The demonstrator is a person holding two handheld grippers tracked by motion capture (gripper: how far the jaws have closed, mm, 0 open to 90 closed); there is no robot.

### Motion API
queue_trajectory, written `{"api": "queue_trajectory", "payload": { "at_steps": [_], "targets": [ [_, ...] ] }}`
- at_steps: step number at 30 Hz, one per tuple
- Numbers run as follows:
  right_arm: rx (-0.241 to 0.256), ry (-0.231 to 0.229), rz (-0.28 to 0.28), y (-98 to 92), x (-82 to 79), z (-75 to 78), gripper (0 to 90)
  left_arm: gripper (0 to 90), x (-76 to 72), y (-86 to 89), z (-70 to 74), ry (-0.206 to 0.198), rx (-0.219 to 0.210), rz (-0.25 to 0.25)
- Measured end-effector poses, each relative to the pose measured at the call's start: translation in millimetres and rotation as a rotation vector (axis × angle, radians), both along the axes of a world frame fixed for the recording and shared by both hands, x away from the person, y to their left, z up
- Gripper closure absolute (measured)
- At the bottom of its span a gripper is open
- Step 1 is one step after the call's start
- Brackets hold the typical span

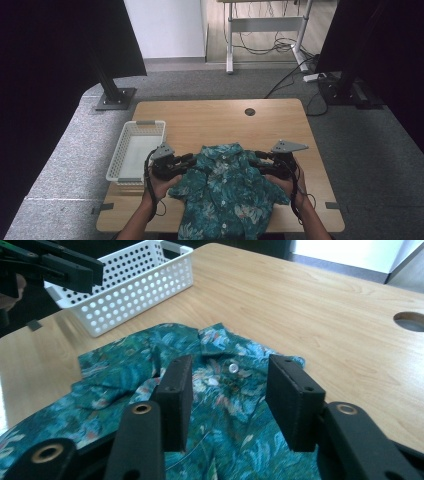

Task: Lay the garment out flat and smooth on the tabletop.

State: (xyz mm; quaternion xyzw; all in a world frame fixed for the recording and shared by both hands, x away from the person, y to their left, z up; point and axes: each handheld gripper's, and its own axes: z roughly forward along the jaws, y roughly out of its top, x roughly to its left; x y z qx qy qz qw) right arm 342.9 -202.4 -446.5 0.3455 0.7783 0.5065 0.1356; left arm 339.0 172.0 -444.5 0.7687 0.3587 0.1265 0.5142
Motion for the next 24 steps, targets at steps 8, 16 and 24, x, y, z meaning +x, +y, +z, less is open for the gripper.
{"api": "queue_trajectory", "payload": {
  "at_steps": [8, 16, 24],
  "targets": [
    [-0.020, 0.042, 0.014, -2.6, -14.3, -16.8, 47.1, 62.1, -17.3, -5.7, -26.5, 0.048, 0.022, -0.057],
    [-0.054, 0.138, -0.023, -14.8, -26.8, -58.7, 44.6, 54.6, -26.9, -13.8, -65.6, 0.142, 0.048, -0.054],
    [-0.028, 0.229, -0.073, -36.3, -30.9, -88.3, 35.9, 50.8, -22.8, -3.2, -83.8, 0.192, 0.044, -0.010]
  ]
}}
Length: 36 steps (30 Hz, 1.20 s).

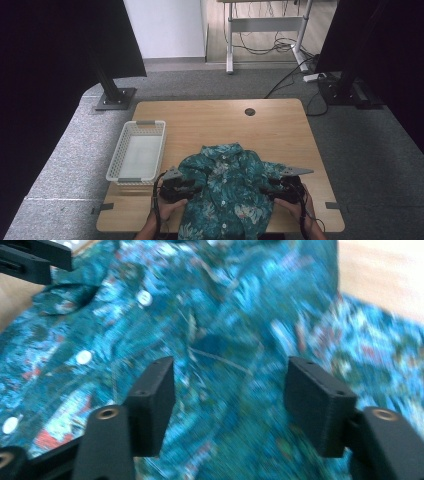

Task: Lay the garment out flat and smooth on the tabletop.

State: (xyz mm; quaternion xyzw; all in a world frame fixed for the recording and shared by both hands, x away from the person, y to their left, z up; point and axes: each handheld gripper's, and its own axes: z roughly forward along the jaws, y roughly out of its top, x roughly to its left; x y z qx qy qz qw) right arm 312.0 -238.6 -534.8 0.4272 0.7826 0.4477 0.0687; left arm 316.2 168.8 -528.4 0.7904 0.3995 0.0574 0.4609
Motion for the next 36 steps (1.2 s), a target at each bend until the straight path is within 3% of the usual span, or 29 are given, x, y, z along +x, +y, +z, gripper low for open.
{"api": "queue_trajectory", "payload": {
  "at_steps": [7, 12, 25, 36],
  "targets": [
    [0.009, 0.047, -0.018, -10.6, 1.8, -11.6, 33.3, 48.3, 0.7, 7.5, -8.4, 0.029, 0.002, -0.016],
    [-0.006, 0.070, -0.030, -16.4, 3.4, -18.4, 30.5, 45.5, 1.4, 13.0, -14.1, 0.044, 0.010, 0.002],
    [-0.016, 0.053, -0.076, -30.6, 6.4, -20.1, 31.9, 38.8, 6.3, 14.7, -20.2, 0.058, 0.045, 0.045],
    [-0.027, 0.057, -0.099, -51.3, 25.5, -19.1, 34.2, 37.5, 21.8, 7.5, -20.7, 0.061, 0.048, 0.073]
  ]
}}
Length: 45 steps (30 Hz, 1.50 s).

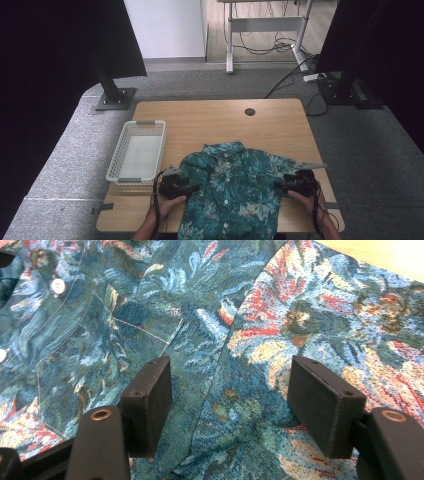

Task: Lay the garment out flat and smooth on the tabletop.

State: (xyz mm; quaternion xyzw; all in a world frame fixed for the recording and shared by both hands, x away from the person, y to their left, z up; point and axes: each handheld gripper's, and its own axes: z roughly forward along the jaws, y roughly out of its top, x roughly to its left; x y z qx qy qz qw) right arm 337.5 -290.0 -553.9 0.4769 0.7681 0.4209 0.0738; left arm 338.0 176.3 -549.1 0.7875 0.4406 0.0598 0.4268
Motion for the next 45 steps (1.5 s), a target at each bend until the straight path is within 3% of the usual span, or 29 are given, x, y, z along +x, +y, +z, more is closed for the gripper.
{"api": "queue_trajectory", "payload": {
  "at_steps": [5, 10, 19, 22, 26, 30, 34, 40, 45],
  "targets": [
    [-0.003, 0.006, -0.018, -6.3, 10.7, 0.6, 34.2, 37.1, 8.3, -0.9, 0.7, 0.005, 0.002, 0.043],
    [-0.048, 0.012, -0.031, -8.0, 22.2, 3.3, 34.2, 37.1, 14.5, -4.0, 1.8, 0.004, 0.021, 0.083],
    [-0.031, 0.005, -0.067, -17.7, 24.0, 1.9, 34.1, 37.3, 23.7, -6.1, 1.6, -0.002, 0.024, 0.144],
    [-0.022, 0.012, -0.073, -18.5, 23.7, 2.1, 33.3, 36.4, 23.8, -5.5, 1.7, -0.003, 0.022, 0.140],
    [-0.018, 0.008, -0.058, -12.4, 17.9, 4.0, 31.3, 36.3, 14.2, -4.3, 6.6, -0.044, 0.011, 0.113],
    [0.024, -0.026, -0.009, 0.6, 3.6, 10.2, 30.9, 36.4, -3.9, -4.8, 15.4, -0.087, -0.042, 0.043],
    [0.061, -0.049, 0.074, 27.4, -20.2, 16.4, 29.7, 36.3, -19.0, -9.4, 19.0, -0.102, -0.058, -0.009],
    [0.099, -0.036, 0.191, 77.8, -49.9, 14.9, 29.0, 35.9, -9.5, -8.3, 10.0, -0.053, -0.065, 0.021],
    [0.078, -0.003, 0.258, 108.9, -64.2, 2.0, 28.7, 35.2, -0.5, -5.2, 2.9, -0.022, -0.061, 0.053]
  ]
}}
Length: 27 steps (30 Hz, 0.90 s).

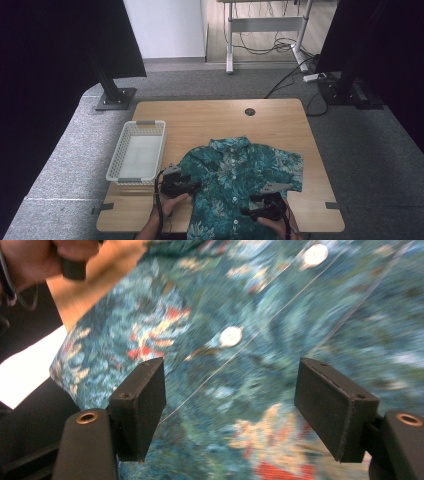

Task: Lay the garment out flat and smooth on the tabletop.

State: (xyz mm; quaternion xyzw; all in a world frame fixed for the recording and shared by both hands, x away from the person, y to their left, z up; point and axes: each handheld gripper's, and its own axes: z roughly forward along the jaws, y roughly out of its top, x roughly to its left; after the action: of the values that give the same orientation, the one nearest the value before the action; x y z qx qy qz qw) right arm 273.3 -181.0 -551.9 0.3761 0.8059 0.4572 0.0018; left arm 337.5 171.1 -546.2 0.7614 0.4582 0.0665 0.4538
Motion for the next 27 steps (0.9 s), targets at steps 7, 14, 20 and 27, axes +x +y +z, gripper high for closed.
{"api": "queue_trajectory", "payload": {
  "at_steps": [7, 14, 20, 27],
  "targets": [
    [-0.014, -0.002, 0.014, 3.9, -1.0, -6.1, 29.5, 35.0, 1.2, 1.0, -5.2, 0.014, 0.002, -0.024],
    [0.002, -0.021, -0.001, -5.5, -2.3, -8.7, 30.4, 35.4, 5.2, 4.1, -7.3, 0.018, -0.007, -0.022],
    [0.007, -0.023, -0.016, -18.9, -3.7, -9.6, 32.8, 35.4, 12.9, 4.3, -4.9, 0.028, 0.017, 0.003],
    [0.006, -0.011, -0.025, -36.7, -4.3, -9.0, 35.0, 35.9, 23.1, 5.7, -4.3, 0.034, 0.018, 0.050]
  ]
}}
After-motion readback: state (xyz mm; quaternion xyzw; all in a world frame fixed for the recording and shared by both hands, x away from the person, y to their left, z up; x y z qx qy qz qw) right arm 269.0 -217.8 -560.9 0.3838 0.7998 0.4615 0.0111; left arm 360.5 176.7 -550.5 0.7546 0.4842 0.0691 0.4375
